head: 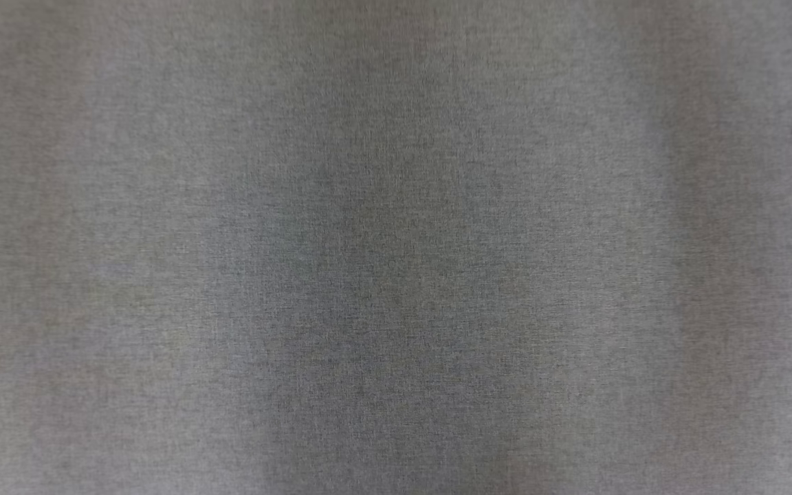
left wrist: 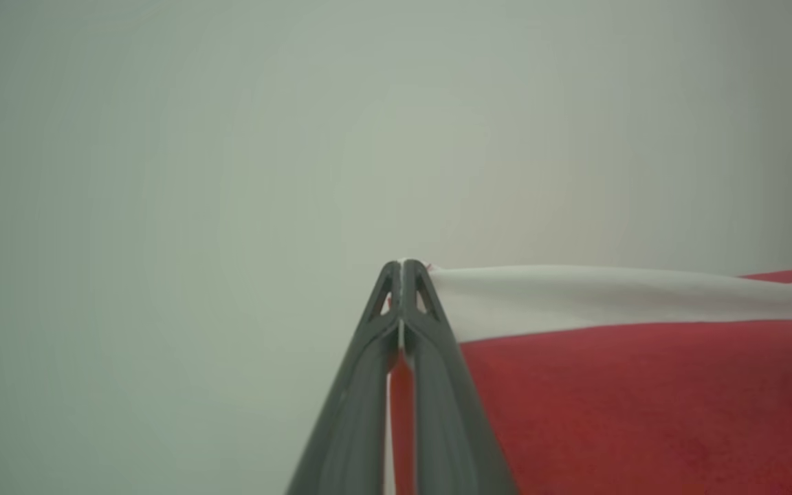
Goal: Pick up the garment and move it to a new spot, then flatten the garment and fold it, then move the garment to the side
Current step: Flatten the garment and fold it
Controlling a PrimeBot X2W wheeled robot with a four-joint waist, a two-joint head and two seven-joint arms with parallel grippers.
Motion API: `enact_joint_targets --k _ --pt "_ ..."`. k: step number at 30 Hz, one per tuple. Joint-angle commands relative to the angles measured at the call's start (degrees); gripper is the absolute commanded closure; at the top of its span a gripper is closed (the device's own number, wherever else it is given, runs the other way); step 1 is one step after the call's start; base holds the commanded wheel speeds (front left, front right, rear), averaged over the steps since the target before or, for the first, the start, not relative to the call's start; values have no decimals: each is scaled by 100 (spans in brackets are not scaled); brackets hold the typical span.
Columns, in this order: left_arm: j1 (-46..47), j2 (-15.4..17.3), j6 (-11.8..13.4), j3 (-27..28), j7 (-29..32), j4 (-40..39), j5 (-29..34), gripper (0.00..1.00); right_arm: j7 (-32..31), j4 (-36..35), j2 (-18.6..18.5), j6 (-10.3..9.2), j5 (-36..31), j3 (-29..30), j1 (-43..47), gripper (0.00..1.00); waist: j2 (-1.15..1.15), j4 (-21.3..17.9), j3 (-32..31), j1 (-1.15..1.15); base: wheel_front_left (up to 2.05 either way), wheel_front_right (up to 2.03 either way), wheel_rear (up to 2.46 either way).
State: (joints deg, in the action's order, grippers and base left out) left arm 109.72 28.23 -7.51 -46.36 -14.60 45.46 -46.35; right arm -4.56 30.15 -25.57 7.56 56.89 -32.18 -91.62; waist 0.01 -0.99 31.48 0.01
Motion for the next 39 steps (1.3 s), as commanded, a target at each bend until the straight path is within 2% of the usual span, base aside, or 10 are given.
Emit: enact_joint_targets --k 1,8,15,21,25,26,28,31,35,39 --pt "62 -30 10 -48 -45 46 -67 100 68 26 1 -13 16 -55 -37 100 -1 7 123 -1 0 0 0" --pt "-324 10 10 -73 -53 -290 -68 100 265 -3 -225 -13 136 -473 178 100 -1 60 224 -1 0 0 0" --pt "-1454 -6 10 621 -56 -1125 119 100 516 -414 -582 -13 402 -902 840 100 -1 111 -16 -1 0 0 0" --pt "-3193 20 17 1425 -57 -2102 418 100 756 -1043 -941 -13 683 -1319 1894 100 -1 99 -489 -1 0 0 0" --pt "-4590 13 118 1912 -57 -2771 517 100 936 -1470 -1190 -13 812 -1557 2706 100 -1 114 -838 -1 0 0 0" --pt "-4590 13 118 1912 -57 -2771 517 100 936 -1470 -1190 -13 812 -1557 2706 100 -1 114 -838 -1 0 0 0" --pt "-5300 -11 205 2109 -56 -3099 552 100 1001 -1684 -1332 -13 810 -1683 3099 100 -1 141 -978 -1 0 0 0" --pt "-6335 -106 338 2352 -57 -3563 604 100 1125 -1973 -1538 -13 826 -1826 3739 100 -1 199 -1175 -1 0 0 0" --pt "-7630 -315 380 2617 -57 -3909 598 100 1288 -2259 -1732 -13 776 -1974 4565 100 -1 248 -1428 -1 0 0 0" --pt "-8778 -522 432 2923 -57 -4032 669 100 1379 -2403 -1742 -13 760 -2116 5328 100 -1 219 -1652 -1 0 0 0"
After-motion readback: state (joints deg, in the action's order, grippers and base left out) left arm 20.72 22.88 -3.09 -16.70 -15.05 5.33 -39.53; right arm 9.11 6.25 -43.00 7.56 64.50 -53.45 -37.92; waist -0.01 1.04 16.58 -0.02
